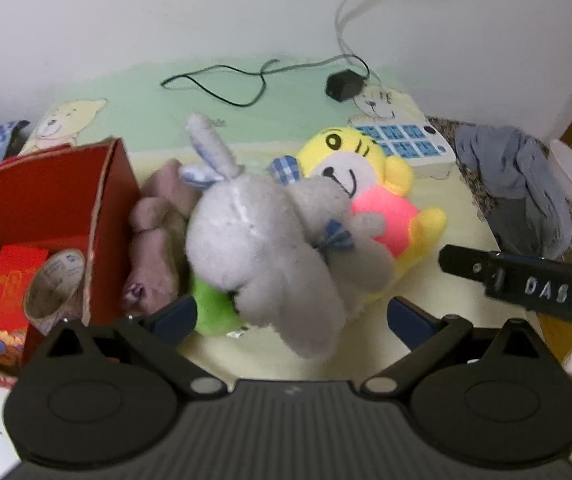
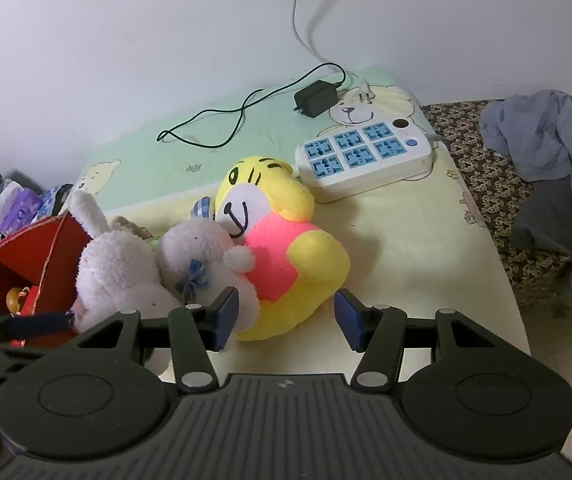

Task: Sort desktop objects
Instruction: 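Grasp the yellow tiger plush in pink shirt with the right tool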

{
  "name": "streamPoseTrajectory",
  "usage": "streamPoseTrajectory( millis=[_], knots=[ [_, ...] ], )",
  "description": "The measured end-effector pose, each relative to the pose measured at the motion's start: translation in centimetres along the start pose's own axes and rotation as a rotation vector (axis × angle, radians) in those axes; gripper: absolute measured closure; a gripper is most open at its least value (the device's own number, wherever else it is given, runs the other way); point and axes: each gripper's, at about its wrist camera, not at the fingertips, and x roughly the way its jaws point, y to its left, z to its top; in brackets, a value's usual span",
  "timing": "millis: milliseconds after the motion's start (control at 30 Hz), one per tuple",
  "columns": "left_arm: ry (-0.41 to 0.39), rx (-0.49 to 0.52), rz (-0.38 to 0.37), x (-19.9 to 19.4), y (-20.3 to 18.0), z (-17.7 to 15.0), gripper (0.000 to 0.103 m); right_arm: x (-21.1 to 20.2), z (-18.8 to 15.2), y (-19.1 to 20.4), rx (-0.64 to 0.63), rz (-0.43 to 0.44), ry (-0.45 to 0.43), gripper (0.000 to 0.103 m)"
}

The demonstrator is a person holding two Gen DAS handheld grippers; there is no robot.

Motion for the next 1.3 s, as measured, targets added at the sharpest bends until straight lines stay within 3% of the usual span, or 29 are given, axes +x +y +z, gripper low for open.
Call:
streamPoseTrajectory(
  millis=[133, 300, 400, 533, 667, 933, 1300],
  knots=[
    [-0.027, 0.051, -0.003, 0.0, -0.3, -1.8, 0.002, 0.3, 0.0, -0.8, -0.002, 0.02, -0.001, 0.046],
    [0.028, 0.035, -0.11, 0.3, 0.2, -2.7, 0.002, 0.9, 0.2, -1.3, -0.014, 0.06, 0.004, 0.046],
    [0.005, 0.044, -0.112, 0.1, -0.4, -2.2, 0.002, 1.0, 0.5, -1.4, -0.035, 0.105, -0.002, 0.047],
    [-0.062, 0.081, -0.158, -0.9, -2.2, -0.8, 0.002, 1.5, 2.1, -2.7, -0.047, 0.075, -0.051, 0.047],
    [-0.102, 0.13, -0.186, -0.1, -4.7, 0.6, 0.002, 2.8, 4.5, -5.0, -0.009, 0.102, -0.063, 0.046],
    [-0.044, 0.098, -0.279, 3.7, -6.0, 3.0, 0.007, 8.8, 6.4, -6.0, -0.021, 0.241, 0.08, 0.038],
    [0.001, 0.121, -0.252, 6.5, -6.5, 4.0, 0.007, 14.4, 6.9, -6.7, 0.044, 0.424, 0.216, 0.035]
  ],
)
